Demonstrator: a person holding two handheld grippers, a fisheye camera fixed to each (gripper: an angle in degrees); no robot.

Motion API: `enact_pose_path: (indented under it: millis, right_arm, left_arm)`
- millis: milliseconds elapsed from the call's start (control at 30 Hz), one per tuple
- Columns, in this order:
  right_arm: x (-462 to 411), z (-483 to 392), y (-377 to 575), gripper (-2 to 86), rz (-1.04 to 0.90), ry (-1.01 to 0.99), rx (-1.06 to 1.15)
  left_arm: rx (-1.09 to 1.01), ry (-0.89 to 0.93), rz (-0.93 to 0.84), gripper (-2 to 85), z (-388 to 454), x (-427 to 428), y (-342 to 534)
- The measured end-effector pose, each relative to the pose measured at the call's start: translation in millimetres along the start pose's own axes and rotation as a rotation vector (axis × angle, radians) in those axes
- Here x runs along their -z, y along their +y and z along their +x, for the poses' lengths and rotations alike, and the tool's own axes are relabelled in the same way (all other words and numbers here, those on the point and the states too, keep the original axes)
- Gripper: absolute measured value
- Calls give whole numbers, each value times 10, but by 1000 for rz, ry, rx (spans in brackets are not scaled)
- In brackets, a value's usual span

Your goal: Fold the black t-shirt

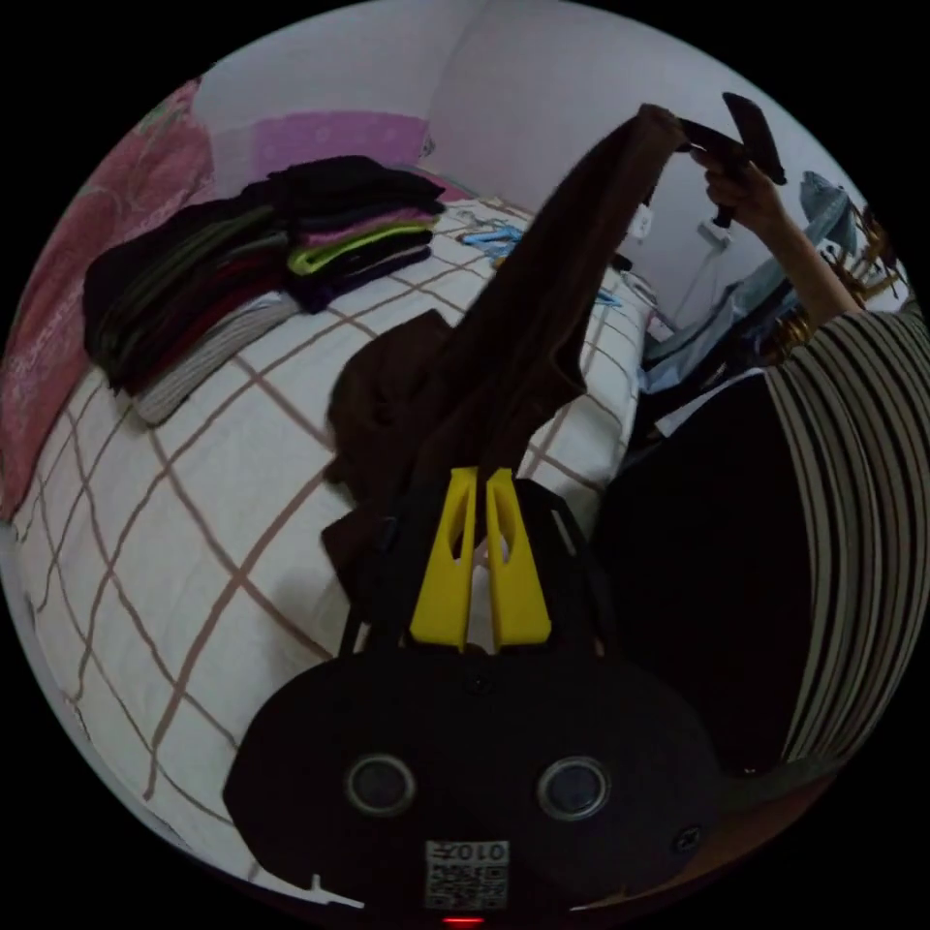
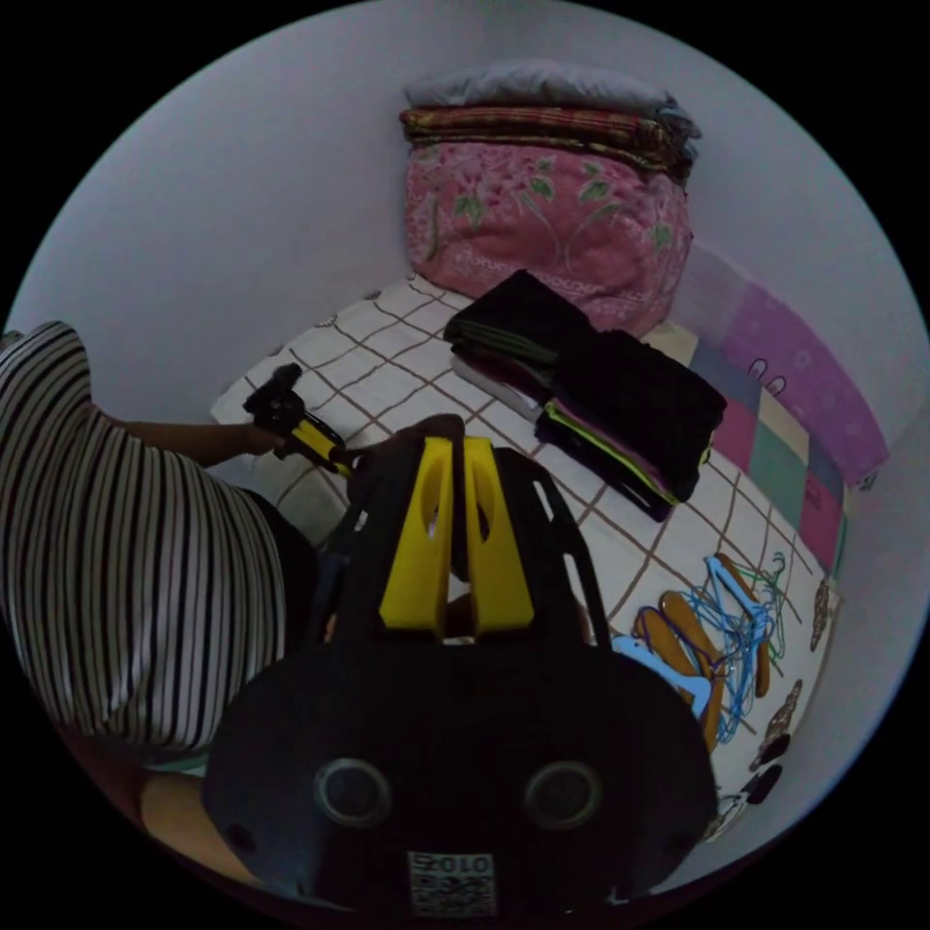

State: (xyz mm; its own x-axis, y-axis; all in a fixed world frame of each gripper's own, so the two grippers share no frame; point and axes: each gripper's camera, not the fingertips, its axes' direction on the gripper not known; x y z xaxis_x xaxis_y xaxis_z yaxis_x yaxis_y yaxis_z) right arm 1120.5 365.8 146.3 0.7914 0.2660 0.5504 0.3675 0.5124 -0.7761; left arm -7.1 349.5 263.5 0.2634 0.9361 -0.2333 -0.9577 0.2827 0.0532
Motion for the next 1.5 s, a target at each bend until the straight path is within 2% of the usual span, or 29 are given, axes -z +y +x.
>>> enact_pose_path:
  millis: [67, 167, 233, 333, 533, 667, 833, 1067, 1333, 1500]
  right_arm:
    - [40, -53, -3, 13, -28, 37, -6]
    - [203, -61, -28, 13, -2, 30, -13]
    - [410, -72, -90, 13, 70, 4, -5]
    - [877, -234, -244, 13, 209, 66, 70]
    - [1867, -718, -234, 14, 454, 202, 226]
    - [2200, -1004, 22, 14, 576, 167, 273]
    - [2188, -1249, 134, 14, 546, 161, 309]
    - [1892, -1307, -7, 14, 486, 188, 353]
    - [772, -744, -421, 14, 332, 97, 272]
    - [-668, -91, -690, 14, 107, 6, 146]
  left_arm:
    - [90, -113, 56, -4, -52, 258, 87]
    - [218, -256, 248, -4, -132, 1000, 146]
    - [160, -408, 361, -4, 28, 1680, 33]
    - [34, -619, 461, -4, 457, 2434, -133]
    - [-135, -911, 547, -4, 1463, 3338, -71]
    - [-163, -937, 595, -4, 1912, 3522, 194]
    - [-139, -946, 563, -4, 2216, 3520, 498]
    - [-121, -910, 531, -4, 2052, 3465, 512]
    - [-95, -842, 328, -4, 1004, 2732, 53]
    - [-13, -696, 138, -4, -68, 1677, -218]
